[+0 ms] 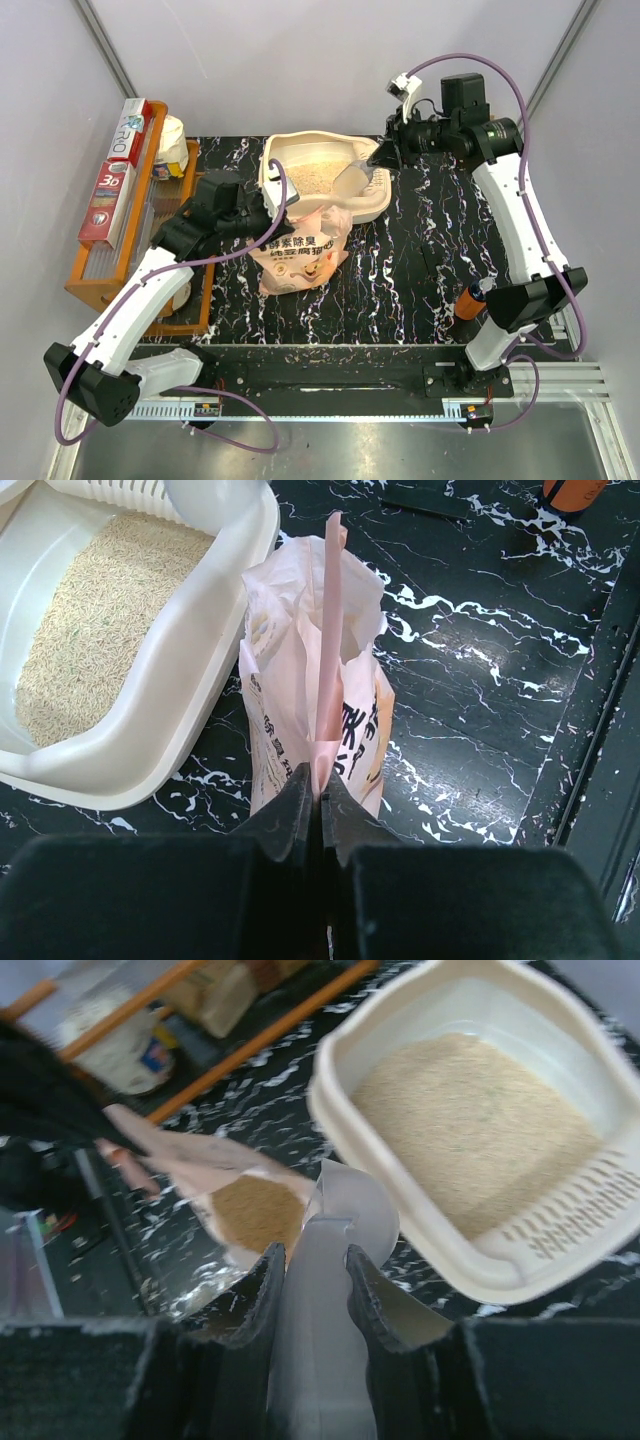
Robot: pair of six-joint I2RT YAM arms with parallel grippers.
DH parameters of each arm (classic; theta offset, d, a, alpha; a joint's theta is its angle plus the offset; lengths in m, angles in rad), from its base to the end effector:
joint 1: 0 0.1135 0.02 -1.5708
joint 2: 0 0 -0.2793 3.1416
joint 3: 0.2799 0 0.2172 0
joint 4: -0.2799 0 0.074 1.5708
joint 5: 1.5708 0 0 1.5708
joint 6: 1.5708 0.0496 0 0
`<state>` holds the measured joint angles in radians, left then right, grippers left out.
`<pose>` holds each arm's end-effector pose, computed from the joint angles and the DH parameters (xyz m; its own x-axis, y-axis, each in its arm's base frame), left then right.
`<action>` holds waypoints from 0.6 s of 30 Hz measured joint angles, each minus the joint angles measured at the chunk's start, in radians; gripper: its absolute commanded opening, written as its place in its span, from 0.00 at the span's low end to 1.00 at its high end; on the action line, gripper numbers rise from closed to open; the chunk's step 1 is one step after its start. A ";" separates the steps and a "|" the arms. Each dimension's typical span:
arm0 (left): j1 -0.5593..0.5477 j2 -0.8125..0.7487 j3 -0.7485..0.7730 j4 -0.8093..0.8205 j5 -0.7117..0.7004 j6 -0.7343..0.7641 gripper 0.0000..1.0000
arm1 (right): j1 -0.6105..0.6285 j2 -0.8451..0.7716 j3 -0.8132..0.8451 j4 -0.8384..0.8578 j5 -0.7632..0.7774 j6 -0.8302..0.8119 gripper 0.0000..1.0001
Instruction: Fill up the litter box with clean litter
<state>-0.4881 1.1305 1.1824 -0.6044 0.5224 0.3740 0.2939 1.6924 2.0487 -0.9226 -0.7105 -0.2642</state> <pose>0.1702 -0.1184 0.3755 -0.1460 0.4360 -0.8880 0.8969 0.4372 0.0672 0.2996 0.1245 0.4599 -0.3008 -0.2978 -0.9060 -0.8546 0.5059 0.1174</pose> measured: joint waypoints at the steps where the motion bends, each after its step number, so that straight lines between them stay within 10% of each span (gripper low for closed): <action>1: 0.000 0.000 0.000 0.000 0.000 0.002 0.00 | 0.002 -0.003 0.001 -0.016 -0.032 -0.004 0.00; 18: 0.001 -0.007 0.000 0.000 -0.002 0.014 0.00 | 0.148 0.153 0.038 -0.159 -0.130 -0.089 0.00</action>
<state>-0.4870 1.1233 1.1824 -0.6041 0.5201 0.3878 0.4416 1.8458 2.0869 -1.0821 -0.8410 -0.3531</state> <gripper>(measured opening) 0.052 0.321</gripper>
